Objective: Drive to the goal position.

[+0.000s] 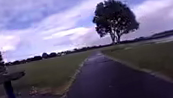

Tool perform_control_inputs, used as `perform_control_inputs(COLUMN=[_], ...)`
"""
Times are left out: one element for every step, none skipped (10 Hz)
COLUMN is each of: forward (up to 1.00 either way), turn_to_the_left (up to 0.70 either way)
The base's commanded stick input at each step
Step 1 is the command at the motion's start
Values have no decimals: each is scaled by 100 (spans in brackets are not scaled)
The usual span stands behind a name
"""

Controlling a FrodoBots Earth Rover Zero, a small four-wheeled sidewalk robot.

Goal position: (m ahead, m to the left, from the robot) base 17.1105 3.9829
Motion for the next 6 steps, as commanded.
perform_control_inputs(forward=[70, 70, 70, 70, 70, 70], turn_to_the_left=[-4, 0, 0, 0, 0, 0])
